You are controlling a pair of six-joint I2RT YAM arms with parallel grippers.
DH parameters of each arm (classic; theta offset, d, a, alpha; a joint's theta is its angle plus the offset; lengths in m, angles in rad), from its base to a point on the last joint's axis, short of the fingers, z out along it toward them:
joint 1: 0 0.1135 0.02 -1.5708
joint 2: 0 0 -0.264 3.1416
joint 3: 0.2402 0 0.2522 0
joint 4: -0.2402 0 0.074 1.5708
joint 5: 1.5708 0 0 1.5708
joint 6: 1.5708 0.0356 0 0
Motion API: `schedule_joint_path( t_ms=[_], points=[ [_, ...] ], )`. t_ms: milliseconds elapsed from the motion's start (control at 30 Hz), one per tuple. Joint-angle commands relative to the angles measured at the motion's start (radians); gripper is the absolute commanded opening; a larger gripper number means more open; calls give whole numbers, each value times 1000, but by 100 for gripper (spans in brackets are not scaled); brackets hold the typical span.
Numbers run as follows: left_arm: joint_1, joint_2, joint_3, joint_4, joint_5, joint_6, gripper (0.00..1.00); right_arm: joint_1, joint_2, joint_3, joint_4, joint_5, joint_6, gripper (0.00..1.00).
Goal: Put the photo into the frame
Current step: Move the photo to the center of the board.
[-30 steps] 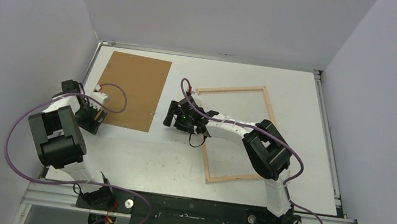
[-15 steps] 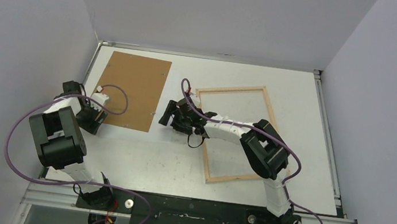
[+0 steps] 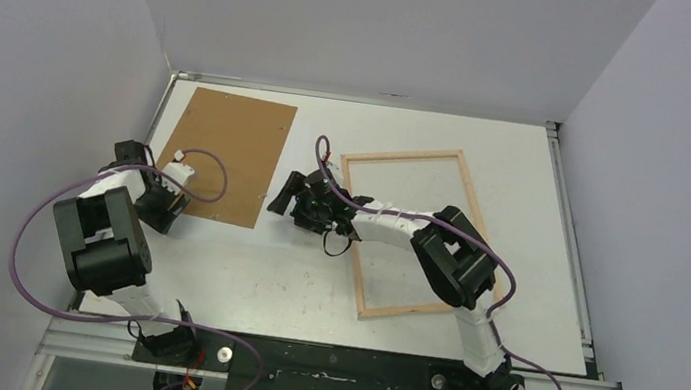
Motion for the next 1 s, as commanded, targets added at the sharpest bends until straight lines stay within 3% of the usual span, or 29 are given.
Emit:
schedule_joint_path(
  t_ms=[0,233,467,700,967],
  points=[
    [-13,33,-45,55,22,19,62,9,61,6,-9,-15,25,84],
    [-12,28,-15,8,43,15,60,5,32,-6,-27,28,12,84],
    [19,-8,212,-211,152,-50,60,5,-33,10,-157,180,-79,84],
    [19,-4,122,19,-47,-41,59,-3,-42,-5,-176,193,-87,84],
    [14,38,11,154,-40,-50,59,-18,-19,13,-195,194,-67,84]
  ],
)
